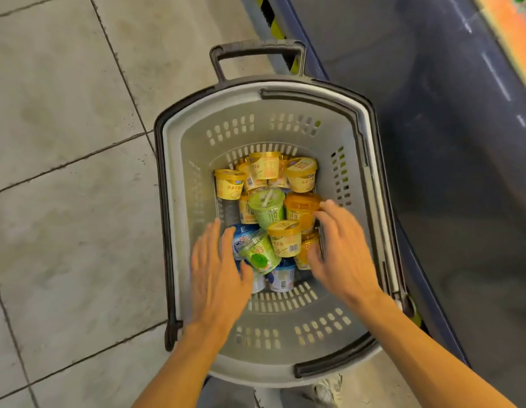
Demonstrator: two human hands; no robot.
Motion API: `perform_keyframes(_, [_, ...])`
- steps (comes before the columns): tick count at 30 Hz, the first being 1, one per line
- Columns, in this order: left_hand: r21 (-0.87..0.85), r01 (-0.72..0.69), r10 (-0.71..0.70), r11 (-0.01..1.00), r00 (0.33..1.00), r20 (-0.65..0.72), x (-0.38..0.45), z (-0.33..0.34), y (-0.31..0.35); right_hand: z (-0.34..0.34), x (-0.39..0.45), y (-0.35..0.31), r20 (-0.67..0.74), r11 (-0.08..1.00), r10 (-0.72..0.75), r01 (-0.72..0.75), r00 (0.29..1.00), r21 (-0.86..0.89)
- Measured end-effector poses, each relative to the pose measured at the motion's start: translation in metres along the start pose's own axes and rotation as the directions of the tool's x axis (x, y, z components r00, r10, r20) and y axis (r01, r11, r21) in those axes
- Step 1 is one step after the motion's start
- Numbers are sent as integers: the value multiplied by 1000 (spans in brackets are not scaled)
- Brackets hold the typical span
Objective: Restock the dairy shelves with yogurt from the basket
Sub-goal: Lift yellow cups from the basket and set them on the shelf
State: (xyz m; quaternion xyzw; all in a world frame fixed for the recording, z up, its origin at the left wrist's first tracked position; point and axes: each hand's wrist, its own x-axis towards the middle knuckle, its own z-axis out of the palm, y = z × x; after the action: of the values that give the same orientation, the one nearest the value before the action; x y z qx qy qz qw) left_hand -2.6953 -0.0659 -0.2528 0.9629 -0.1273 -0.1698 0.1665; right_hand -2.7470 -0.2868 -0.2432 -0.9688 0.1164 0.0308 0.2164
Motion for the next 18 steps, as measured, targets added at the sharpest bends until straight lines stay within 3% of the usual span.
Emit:
perform_keyframes(3, [-318, 358, -278, 878, 921, 271, 10, 37, -3, 33, 4, -3, 290, 948, 245, -291, 925, 127])
perform_keyframes(6, [-402, 586, -417, 704, 798, 435, 19, 78, -14, 69, 10, 4, 473, 907, 348, -419, 810, 50])
perform_keyframes(10, [-464, 699, -469, 544, 712, 523, 31, 124, -21, 95, 20, 4, 442, 867, 397, -487, 804, 108])
perform_keyframes(15, [-485, 703, -508, 521, 711, 486, 42, 155, -20, 108, 22, 12, 396, 848, 402, -498, 826, 179])
perform_keyframes(18, [-519, 736, -509, 435, 676, 533, 44, 143, -8, 101, 17, 16, 373, 822, 425, -524, 825, 224])
